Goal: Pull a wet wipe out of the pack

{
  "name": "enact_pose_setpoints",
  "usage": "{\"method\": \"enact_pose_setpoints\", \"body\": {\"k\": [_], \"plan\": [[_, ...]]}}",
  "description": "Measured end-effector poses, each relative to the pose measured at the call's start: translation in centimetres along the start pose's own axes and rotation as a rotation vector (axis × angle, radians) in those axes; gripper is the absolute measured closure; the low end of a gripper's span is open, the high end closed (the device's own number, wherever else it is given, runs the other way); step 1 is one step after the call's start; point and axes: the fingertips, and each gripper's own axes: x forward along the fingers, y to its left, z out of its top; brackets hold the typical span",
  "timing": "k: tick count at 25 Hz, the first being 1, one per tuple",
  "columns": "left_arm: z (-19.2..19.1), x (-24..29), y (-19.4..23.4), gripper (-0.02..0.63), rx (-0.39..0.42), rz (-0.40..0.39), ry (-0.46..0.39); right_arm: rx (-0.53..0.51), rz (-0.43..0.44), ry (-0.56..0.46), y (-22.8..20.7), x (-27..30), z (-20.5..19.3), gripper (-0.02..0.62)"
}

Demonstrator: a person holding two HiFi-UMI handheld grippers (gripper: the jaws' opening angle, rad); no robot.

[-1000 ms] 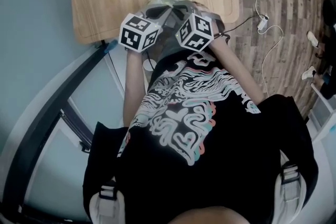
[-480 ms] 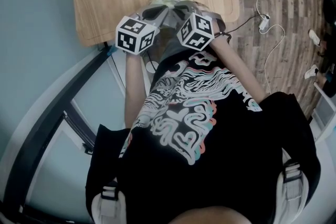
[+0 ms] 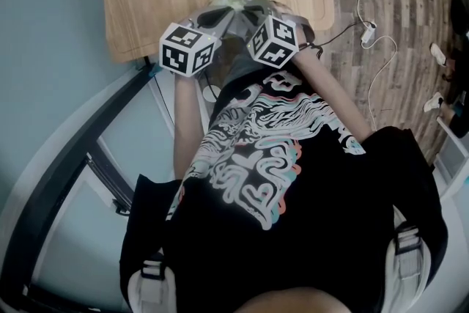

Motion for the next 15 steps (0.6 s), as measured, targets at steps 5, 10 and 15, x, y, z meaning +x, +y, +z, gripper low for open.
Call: {"method": "enact_pose_setpoints", "body": {"k": [5,10,15], "plan": [[0.1,-0.6,0.1,0.609,-0.006,0.006,-0.014,-0.006,-0.005,0.007,0.1,0.1,0.0,0.565],[0.3,-1.0,0.1,0.609,-0.014,0.006,-0.034,-0.002,-0.005,0.017,0.1,0.2,-0.2,0.565],[0.2,-1.3,0.3,0.609,-0.02,0.009,-0.035,-0.003,-0.007,0.023,0.1,0.3,-0.4,0.565]]}}
